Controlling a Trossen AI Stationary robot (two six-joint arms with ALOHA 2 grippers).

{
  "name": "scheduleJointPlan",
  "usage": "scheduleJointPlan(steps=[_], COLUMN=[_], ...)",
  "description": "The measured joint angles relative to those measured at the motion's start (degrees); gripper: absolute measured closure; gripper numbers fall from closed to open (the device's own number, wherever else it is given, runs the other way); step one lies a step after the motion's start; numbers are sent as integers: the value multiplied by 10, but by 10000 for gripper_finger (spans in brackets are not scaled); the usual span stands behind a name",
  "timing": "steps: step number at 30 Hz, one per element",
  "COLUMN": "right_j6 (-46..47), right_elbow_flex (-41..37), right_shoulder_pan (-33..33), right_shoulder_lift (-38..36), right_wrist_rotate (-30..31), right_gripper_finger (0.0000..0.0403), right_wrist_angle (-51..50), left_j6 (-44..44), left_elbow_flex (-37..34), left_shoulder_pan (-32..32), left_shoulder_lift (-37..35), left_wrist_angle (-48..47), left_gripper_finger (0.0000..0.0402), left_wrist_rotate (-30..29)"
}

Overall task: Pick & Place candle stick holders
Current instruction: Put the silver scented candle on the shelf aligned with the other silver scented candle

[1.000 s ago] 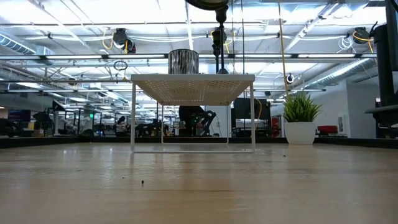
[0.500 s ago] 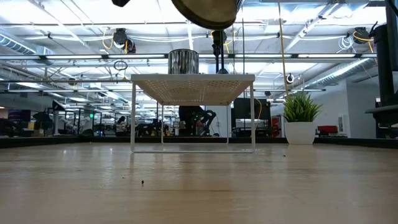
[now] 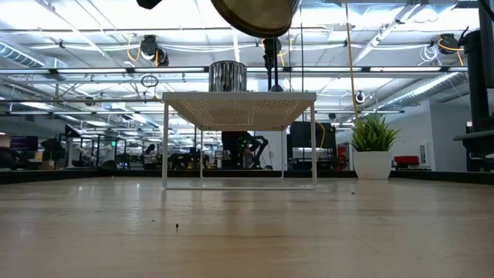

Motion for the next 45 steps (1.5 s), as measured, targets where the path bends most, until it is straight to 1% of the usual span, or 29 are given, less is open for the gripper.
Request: scheduleJointPlan(steps=[5, 10, 12, 18, 25, 33, 35, 42, 45], right_j6=[-1, 0, 0, -1, 0, -3, -4, -18, -20], right_elbow_flex=[0, 0, 0, 0, 0, -1, -1, -1, -1], right_shoulder_pan=[1, 0, 0, 1, 0, 0, -1, -12, -17], right_shoulder_lift=[0, 0, 0, 0, 0, 0, 0, 0, 0], right_wrist_rotate=[-1, -4, -16, -17, -21, -31, -32, -41, -42], right_gripper_finger=[54, 54, 54, 54, 54, 54, 54, 54, 54], right_wrist_angle=[5, 17, 23, 32, 31, 33, 34, 47, 56], left_j6=[2, 22, 27, 31, 19, 4, 0, -10, -16], left_elbow_flex=[0, 0, 0, -1, -1, -1, -1, -1, -1], left_shoulder_pan=[0, 8, 14, 31, 48, 68, 71, 74, 74], left_shoulder_lift=[0, 0, 0, 18, 72, 109, 112, 112, 112], left_wrist_angle=[-3, -13, -7, -2, 74, 153, 160, 167, 168], left_gripper_finger=[33, 5, 7, 3, 2, 2, 2, 1, 1], left_wrist_rotate=[0, -4, -1, 19, 75, 111, 126, 130, 144])
